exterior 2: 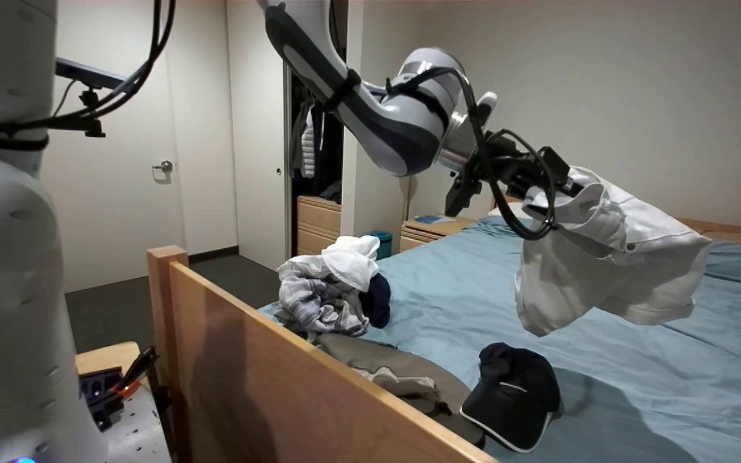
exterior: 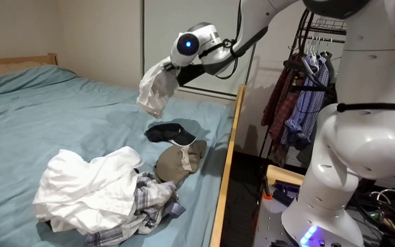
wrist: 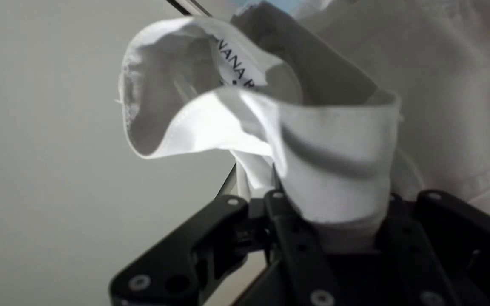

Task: Move the rightmost white object and put it on top of the rightmost black object on the bed

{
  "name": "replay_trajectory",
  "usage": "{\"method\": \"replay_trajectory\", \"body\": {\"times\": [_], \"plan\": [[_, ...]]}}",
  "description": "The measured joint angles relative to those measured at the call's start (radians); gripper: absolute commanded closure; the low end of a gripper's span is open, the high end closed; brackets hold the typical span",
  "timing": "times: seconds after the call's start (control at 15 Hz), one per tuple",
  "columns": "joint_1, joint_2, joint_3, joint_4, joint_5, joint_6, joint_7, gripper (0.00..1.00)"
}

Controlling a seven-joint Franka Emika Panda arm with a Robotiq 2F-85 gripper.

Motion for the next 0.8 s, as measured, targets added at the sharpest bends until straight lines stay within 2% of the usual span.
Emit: {"method": "replay_trajectory", "body": {"times": [0.07,0.2,0.4,0.53,0.8], "plan": [[0.017,0.022,0.009,0.000,-0.042,-0.053,0.058,0.90],[-0.027,0.053,0.121,0.000,-0.106,-0.197,0.124,0.90],[-0.091,0.085,0.259,0.000,-0.161,-0.367,0.130,0.90],[-0.124,0.100,0.312,0.000,-0.177,-0.418,0.110,0.90],[-0.179,0.116,0.372,0.000,-0.178,-0.415,0.012,0.90]]}}
